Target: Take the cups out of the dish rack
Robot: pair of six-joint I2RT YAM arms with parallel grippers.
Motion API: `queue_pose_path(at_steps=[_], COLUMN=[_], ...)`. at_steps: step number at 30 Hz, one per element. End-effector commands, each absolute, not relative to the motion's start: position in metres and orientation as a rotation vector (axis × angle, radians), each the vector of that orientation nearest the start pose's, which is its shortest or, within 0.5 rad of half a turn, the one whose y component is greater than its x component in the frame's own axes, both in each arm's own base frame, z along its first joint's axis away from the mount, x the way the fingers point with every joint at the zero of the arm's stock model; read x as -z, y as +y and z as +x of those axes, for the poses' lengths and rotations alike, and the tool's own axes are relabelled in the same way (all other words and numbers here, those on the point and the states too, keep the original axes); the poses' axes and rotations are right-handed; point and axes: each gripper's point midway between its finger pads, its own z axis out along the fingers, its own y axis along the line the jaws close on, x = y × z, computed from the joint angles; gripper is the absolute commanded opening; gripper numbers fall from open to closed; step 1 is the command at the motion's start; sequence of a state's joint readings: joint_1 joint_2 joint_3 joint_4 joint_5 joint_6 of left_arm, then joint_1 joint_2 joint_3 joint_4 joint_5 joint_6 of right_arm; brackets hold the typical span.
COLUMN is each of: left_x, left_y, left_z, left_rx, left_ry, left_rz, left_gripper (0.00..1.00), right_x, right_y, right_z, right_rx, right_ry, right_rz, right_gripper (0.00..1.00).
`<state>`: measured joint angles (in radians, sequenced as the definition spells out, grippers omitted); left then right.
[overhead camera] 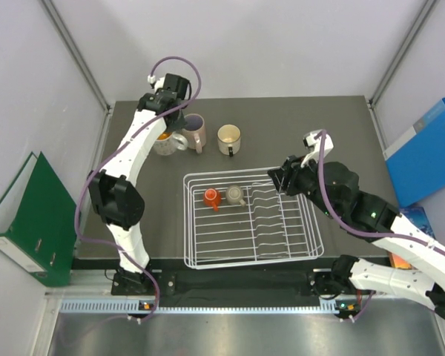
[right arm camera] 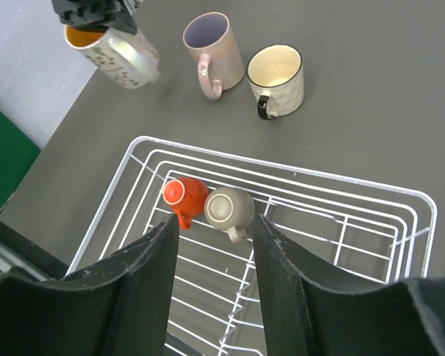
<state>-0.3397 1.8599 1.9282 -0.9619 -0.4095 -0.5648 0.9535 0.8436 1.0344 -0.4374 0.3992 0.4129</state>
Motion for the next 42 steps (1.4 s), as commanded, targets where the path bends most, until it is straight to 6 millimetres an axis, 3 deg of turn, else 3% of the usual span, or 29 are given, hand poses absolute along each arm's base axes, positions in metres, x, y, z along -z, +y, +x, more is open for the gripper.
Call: queue_pose_path(at_steps=[1,12,23,29,42], left_x=[-0.296,-0.21,-0.159,-0.143,-0.134], left_y=[-0.075,-0.076,-0.054,-0.06,-0.082], left_z=[0.463,0.501,0.531,0.546,0.565], left_rx=[-0.184,-0.229,-0.195,-0.103,0.047], left_ry=[2.164,2.324,2.384,2.392,2.394], left_rz=[-0.441,-0.373,-0.442,-0.444,-0.391], left_gripper=[0.0,0.0,0.0,0.0,0.0], right_x=[-0.331,-0.322,-0.31,-0.304,-0.296], right_y=[0.209,0.203,0.202,0.205,0.21], right_z=[0.214,0.209,0.21,0.213,0.213], right_rx=[-0.619,-0.602,-0.568,-0.551,-0.558], right_ry=[1.789,1.815,1.866,1.9,1.934], right_rz=[-0.217,-0.233,-0.227,-0.229,-0.215], right_gripper=[0.45,0.45,0.45,0.45,0.45])
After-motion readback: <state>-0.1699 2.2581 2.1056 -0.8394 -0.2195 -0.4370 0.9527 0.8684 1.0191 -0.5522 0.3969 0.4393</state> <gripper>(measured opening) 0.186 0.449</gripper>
